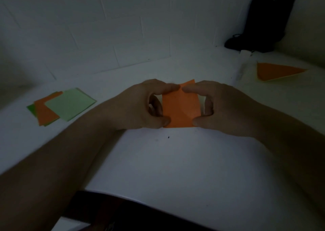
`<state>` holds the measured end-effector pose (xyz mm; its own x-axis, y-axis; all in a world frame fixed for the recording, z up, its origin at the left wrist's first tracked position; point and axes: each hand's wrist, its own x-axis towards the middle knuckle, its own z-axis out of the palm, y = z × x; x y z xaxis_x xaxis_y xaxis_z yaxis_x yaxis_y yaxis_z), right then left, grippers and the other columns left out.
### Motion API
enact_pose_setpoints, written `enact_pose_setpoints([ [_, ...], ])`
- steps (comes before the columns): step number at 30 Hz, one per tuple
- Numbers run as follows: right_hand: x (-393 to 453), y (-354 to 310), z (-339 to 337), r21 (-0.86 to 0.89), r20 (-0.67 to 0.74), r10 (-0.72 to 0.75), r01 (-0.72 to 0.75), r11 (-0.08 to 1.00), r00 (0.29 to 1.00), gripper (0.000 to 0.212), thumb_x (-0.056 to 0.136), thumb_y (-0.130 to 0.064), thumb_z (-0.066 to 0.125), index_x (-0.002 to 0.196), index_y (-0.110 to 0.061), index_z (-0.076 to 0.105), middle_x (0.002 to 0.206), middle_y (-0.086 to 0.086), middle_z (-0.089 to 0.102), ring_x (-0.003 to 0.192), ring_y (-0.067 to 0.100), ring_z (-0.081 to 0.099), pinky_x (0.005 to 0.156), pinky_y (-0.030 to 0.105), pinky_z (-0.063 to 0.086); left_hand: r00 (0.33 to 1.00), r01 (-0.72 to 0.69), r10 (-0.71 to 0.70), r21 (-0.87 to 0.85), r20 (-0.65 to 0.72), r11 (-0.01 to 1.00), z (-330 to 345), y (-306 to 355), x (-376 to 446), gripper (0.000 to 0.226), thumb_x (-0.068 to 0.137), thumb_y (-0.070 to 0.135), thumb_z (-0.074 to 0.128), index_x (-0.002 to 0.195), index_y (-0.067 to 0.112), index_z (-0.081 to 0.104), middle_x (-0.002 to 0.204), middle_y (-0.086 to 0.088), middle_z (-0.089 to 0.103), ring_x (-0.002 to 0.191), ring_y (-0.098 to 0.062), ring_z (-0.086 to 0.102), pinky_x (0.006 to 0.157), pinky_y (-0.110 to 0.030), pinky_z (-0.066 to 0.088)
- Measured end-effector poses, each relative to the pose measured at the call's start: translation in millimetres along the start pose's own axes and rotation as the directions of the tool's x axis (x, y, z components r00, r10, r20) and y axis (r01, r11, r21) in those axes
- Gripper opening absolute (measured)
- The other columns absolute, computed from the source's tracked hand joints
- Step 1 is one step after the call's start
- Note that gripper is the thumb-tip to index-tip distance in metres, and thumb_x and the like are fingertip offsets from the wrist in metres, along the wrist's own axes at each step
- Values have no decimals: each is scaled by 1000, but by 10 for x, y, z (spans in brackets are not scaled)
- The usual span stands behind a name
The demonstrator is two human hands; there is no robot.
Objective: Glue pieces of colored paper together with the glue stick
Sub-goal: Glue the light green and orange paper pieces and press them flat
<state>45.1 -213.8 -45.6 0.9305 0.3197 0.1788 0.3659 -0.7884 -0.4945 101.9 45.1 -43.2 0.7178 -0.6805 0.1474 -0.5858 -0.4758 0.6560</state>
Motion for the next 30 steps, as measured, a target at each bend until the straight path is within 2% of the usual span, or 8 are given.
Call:
enact_pose_setpoints([
  [3, 0, 6, -5, 5, -4, -2, 2, 1000, 1000, 90, 73, -30, 89, 152, -34, 45, 115, -27, 48, 80, -14, 57, 67, -1, 34, 1000, -16, 16, -6, 1, 1000, 4, 0, 5, 89, 74, 19, 91, 151, 30, 49, 130, 20, 51, 89, -6, 69, 72, -16, 54],
  [8, 9, 16, -5, -1, 6, -14, 14, 1000, 1000, 93, 72, -32, 91, 152, -34, 44, 143, -16, 46, 80, -24, 50, 67, -2, 32, 1000, -27, 27, -5, 5, 1000, 16, -3, 10, 90, 73, 19, 91, 152, 28, 47, 132, 21, 46, 93, -5, 68, 70, -14, 52],
  [13, 14, 16, -12, 23, 9, 5, -5, 1000, 1000, 93, 71, -24, 91, 151, -34, 46, 130, -21, 44, 75, -10, 59, 64, 1, 36, 999, -42, 42, 19, 9, 999, 14, -18, 17, 95, 71, 27, 94, 153, 29, 46, 135, 16, 47, 95, -7, 67, 72, -17, 54],
  [18, 10, 21, -60, -25, 29, 1, 0, 1000, 1000, 97, 72, -27, 92, 154, -31, 41, 134, -21, 39, 77, -18, 56, 64, 0, 38, 996, -83, 85, 71, -25, 994, 78, 22, 24, 101, 64, 44, 96, 152, 33, 46, 134, 16, 46, 93, -5, 65, 76, -17, 54],
  [21, 17, 36, -84, -8, 26, 16, -15, 1000, 1000, 96, 73, -23, 92, 154, -31, 42, 133, -21, 39, 74, -13, 58, 62, 3, 41, 989, -121, 129, 109, -70, 987, 112, 55, 56, 94, 67, 52, 90, 149, 31, 49, 130, 16, 49, 98, 9, 58, 81, -9, 48],
  [23, 28, 57, -90, -24, 16, 32, -31, 999, 999, 94, 74, -21, 91, 153, -33, 42, 137, -21, 40, 73, -14, 57, 59, 5, 40, 986, -116, 129, 130, -104, 985, 117, 36, 78, 85, 74, 51, 86, 149, 30, 51, 127, 17, 51, 99, 16, 55, 84, -5, 42],
  [28, 66, 99, -62, -35, -71, 47, -49, 998, 996, 78, 81, -16, 83, 149, -33, 49, 148, -15, 46, 76, -32, 42, 66, -1, 31, 986, -81, 106, 186, -129, 979, 171, -3, 110, 90, 73, 39, 91, 152, 28, 48, 130, 11, 49, 93, 19, 53, 82, -2, 39],
  [30, 74, 71, -45, -51, -101, 46, -52, 997, 994, 76, 82, -18, 82, 149, -32, 49, 152, -12, 44, 82, -24, 43, 77, 3, 29, 981, -85, 116, 195, -153, 977, 190, 7, 120, 93, 72, 39, 92, 152, 26, 48, 129, 10, 48, 91, 20, 53, 81, -1, 38],
])
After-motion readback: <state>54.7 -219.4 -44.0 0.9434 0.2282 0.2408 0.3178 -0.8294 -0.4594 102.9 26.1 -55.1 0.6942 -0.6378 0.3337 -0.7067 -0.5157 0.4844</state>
